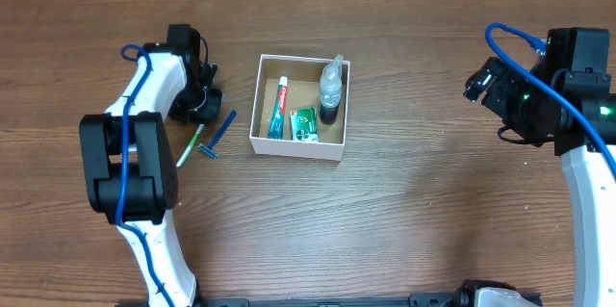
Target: Pack container
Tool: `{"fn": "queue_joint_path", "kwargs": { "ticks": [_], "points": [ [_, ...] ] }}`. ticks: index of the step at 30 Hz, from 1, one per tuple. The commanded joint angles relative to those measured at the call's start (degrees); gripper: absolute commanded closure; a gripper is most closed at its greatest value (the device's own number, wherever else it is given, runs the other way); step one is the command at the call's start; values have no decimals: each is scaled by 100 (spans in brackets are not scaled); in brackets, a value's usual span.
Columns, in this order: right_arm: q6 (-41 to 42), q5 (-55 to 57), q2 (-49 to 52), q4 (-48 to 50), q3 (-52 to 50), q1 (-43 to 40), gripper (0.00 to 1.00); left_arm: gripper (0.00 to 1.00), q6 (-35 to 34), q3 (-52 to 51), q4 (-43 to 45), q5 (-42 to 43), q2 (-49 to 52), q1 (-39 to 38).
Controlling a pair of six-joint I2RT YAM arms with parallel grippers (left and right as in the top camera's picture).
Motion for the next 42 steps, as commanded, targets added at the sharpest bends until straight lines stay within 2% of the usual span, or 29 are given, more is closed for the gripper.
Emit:
{"fn": "queue_joint_path", "kwargs": {
  "ticks": [1,7,10,15,21,26,28,31,34,37,38,42],
  "points": [
    [24,-11,-17,28,35,-9,0,96,-20,1102,-555,81,-44,-57],
    [24,-11,-17,28,35,-9,0,96,-24,2811,-1676,734,-315,-459],
    [24,-11,-17,28,35,-9,0,96,-94,3204,-1919,841,-376,-791],
    [24,-11,-17,28,35,-9,0,96,-334,3036,-1882,839,-341,-1460],
    [24,-11,-17,28,35,-9,0,94,-671,2251,-1368,782,-341,-1954],
    [24,-11,-17,28,35,-9,0,83,-693,1655,-756,804,-339,-2002],
    [24,-11,-17,28,35,-9,0,75,-730,1637,-750,804,-339,-2002],
    [24,-11,-17,28,35,-9,0,66,-745,1788,-938,1003,-439,-2002],
    [24,-11,-17,28,35,-9,0,65,-769,2026,-1095,1075,-599,-2000],
    [24,-11,-17,28,35,-9,0,64,-769,2275,-1331,693,-822,-1971],
    [24,-11,-17,28,35,-9,0,58,-769,2317,-1451,361,-960,-1912],
    [24,-11,-17,28,35,-9,0,51,-745,2273,-1816,-339,-1001,-1615]
  ]
}}
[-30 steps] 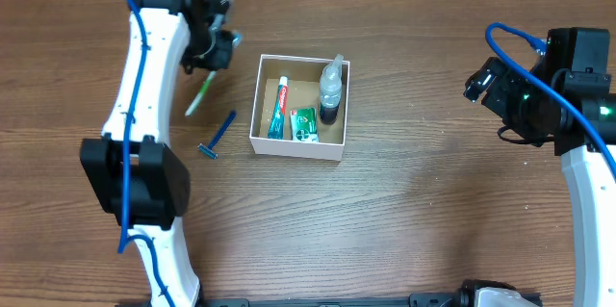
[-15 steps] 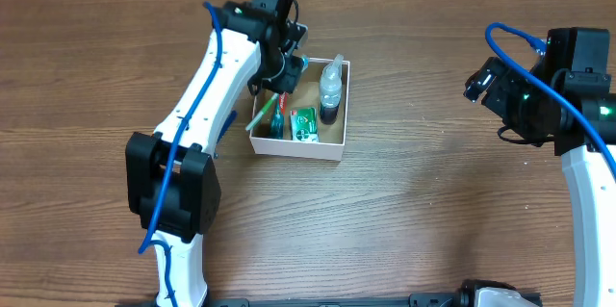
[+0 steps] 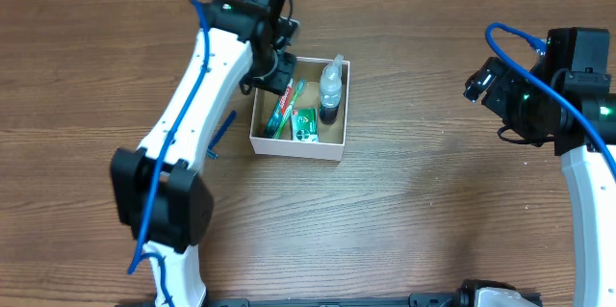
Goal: Pack container
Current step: 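Place the toothbrush into the box and open the left gripper, then grasp the blue razor with the left gripper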
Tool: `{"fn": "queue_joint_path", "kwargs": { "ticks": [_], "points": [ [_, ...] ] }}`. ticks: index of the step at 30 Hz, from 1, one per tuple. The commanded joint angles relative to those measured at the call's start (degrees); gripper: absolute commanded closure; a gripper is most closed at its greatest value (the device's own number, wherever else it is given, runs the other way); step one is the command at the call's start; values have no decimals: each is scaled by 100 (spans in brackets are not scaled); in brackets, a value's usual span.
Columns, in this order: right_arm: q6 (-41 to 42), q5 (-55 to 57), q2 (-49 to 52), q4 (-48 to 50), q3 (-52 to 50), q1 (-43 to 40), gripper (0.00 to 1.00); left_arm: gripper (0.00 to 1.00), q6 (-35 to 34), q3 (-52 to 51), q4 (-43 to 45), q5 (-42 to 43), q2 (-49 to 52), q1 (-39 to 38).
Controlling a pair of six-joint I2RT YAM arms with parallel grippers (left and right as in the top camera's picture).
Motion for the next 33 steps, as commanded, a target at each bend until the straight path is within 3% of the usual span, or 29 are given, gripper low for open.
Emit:
{"fn": "queue_joint_path", "kwargs": {
  "ticks": [1,6,10,15,25,29,31,33],
  "points": [
    [22,-11,-17,28,35,-9,0,50,-9,39,-247,-848,-229,474],
    [22,-11,-17,28,35,-9,0,47,129,-745,-57,-682,-83,1266],
    [22,-11,-17,28,35,-9,0,51,922,-1644,501,-142,57,1661],
    [22,-11,-17,28,35,-9,0,53,1432,-2428,1178,-140,57,1574],
    [22,-11,-17,28,35,-9,0,46,1532,-3670,2664,-446,57,1563],
    [22,-11,-17,28,35,-9,0,51,1532,-3897,3082,-439,57,1563],
    [22,-11,-17,28,35,-9,0,61,1532,-3917,3163,-400,57,1563],
    [22,-11,-17,28,35,-9,0,80,1530,-3917,3182,-389,57,1561]
  ]
}}
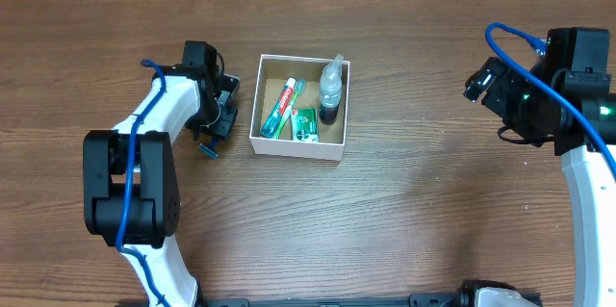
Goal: Pack container
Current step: 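Grasp the blue razor with the left gripper, then carry the blue razor into the box and release it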
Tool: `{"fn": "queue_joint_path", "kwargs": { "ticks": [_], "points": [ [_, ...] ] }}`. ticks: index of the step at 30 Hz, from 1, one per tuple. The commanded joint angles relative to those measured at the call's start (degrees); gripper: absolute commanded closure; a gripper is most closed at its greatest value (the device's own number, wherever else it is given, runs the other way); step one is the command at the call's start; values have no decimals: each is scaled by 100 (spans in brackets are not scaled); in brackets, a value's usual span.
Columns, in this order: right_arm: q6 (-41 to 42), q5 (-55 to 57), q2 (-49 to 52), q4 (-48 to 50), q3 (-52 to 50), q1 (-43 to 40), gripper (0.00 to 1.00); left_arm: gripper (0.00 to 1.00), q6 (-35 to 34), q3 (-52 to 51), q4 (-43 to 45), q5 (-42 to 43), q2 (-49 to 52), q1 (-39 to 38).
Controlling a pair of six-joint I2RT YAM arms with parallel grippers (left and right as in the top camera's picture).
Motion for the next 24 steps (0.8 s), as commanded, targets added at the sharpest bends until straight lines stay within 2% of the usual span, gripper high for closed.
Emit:
{"fn": "queue_joint_path", "kwargs": {
  "ticks": [1,6,9,13,18,21,24],
  "points": [
    [24,-9,-17,28,35,-9,0,85,96,-190,103,-72,140,11],
    [24,-9,-17,28,35,-9,0,96,-136,-118,-24,-66,138,13],
    [24,-9,-17,28,35,-9,0,96,-232,162,-354,-63,122,13],
    [24,-9,-17,28,35,-9,0,96,-570,1244,-1410,-13,-37,-2],
    [24,-9,-17,28,35,-9,0,96,-570,2977,-2651,592,-310,-267],
    [24,-9,-17,28,35,-9,0,96,-566,3563,-2833,586,-400,-612],
    [24,-9,-17,28,35,-9,0,96,-564,3652,-2686,584,-393,-1064]
  ]
}}
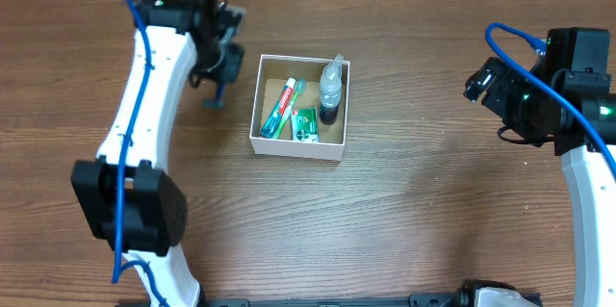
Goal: Pack container
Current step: 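Carry the blue razor into the box and release it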
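Note:
A white open box (pixel 296 149) in the middle of the table holds a toothpaste tube (pixel 280 108), a green toothbrush (pixel 295 93) beside it, a small green pack (pixel 306 124) and a clear bottle (pixel 331 84). My left gripper (pixel 224 64) is raised just left of the box's far left corner, shut on a blue razor (pixel 216 95) that hangs from it with its head down. At the far right, my right gripper (pixel 478 86) holds nothing visible; its jaws are too dark to read.
The wooden table (pixel 404 211) stretches around the box. The left arm's base (pixel 130 216) stands at the front left and the right arm (pixel 577 153) along the right edge.
My left gripper was low on the table beside the box's left wall, at the blue razor. Now it is farther back and higher, with the razor hanging from it. The right arm stayed still.
First my left gripper was at a green toothbrush and blue razor lying left of the box. Then it reached over the box with the toothbrush, the razor still on the table. Later the toothbrush lay in the box and the gripper was at the razor, which it now holds up.

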Tool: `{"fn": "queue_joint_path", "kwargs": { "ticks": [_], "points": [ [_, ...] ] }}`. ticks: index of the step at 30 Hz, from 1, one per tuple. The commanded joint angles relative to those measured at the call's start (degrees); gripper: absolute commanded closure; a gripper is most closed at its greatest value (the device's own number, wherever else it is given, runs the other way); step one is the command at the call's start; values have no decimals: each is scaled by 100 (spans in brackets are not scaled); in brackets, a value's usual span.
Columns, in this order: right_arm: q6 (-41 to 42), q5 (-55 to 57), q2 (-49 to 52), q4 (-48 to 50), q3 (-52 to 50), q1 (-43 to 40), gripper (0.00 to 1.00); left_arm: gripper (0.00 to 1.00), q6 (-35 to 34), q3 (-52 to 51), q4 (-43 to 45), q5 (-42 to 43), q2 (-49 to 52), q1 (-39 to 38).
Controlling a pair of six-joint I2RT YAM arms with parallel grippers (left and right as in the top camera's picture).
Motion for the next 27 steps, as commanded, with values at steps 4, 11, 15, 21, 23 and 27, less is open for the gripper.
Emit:
{"fn": "queue_joint_path", "kwargs": {
  "ticks": [4,11,15,21,23,27],
  "points": [
    [24,-9,-17,28,35,-9,0,95,-70,-35,553,177,-24,-1023],
    [24,-9,-17,28,35,-9,0,75,-151,-428,1123,199,223,-1399],
    [24,-9,-17,28,35,-9,0,55,-210,-367,892,192,142,-1331],
    [24,-9,-17,28,35,-9,0,0,-286,328,-365,-66,-382,-1005],
    [24,-9,-17,28,35,-9,0,0,-378,560,-929,-142,-719,-890],
    [24,-9,-17,28,35,-9,0,0,-671,570,-1589,-149,-1644,-831]
  ]
}}
